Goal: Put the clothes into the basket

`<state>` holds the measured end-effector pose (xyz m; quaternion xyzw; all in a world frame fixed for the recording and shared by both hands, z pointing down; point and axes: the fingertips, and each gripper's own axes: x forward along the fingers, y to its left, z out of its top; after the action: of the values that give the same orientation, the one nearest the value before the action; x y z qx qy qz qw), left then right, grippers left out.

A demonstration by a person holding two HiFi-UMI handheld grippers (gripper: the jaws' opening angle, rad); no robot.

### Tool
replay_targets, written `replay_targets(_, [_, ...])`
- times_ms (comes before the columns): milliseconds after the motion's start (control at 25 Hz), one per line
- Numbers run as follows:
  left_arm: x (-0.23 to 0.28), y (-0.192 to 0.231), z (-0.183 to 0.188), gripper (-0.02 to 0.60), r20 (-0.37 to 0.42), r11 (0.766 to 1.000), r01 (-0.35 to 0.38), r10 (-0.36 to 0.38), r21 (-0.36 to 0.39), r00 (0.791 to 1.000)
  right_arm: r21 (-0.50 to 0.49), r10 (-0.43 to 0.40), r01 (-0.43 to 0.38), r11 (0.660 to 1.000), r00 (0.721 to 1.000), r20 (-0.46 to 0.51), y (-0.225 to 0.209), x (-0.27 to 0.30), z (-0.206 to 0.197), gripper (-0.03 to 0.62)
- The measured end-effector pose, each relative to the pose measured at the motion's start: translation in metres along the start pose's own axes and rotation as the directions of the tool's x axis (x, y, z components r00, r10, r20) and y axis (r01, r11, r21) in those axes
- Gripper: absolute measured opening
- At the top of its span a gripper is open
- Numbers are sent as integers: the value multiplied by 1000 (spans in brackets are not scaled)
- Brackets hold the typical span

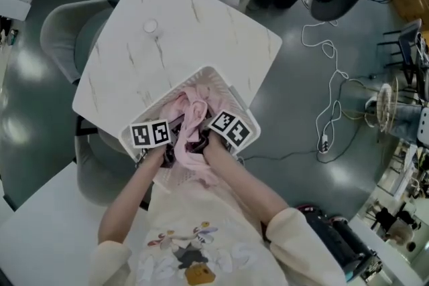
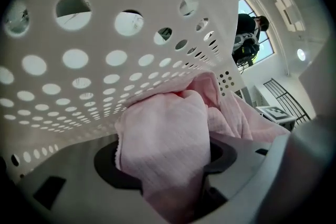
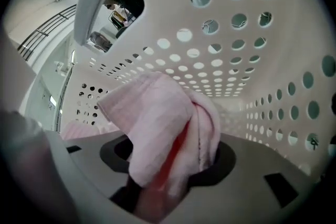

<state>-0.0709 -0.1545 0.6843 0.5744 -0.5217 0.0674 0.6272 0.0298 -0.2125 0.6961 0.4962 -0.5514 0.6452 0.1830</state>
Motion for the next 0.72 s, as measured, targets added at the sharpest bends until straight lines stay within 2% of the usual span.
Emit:
replay_targets(200, [15,21,-1,298,-13,993,-106,107,59,994,-53,-48,49,997,999,14,-6,20,2,259])
replay_targets(360, [25,34,-3,290,1,969,-212,214,127,977,-133,-93,98,986,995,39,-12,33,5,259])
replay_targets(560, [42,52,-4,288,-2,945,-272,277,184,961,-242,-126,139,960,990,66,-13,55,8,259])
replay_targets(720, [49,61,-11,288,-26,916,-334,348,223,937,-289,-108,127,949,991,81,-14,64,7,259])
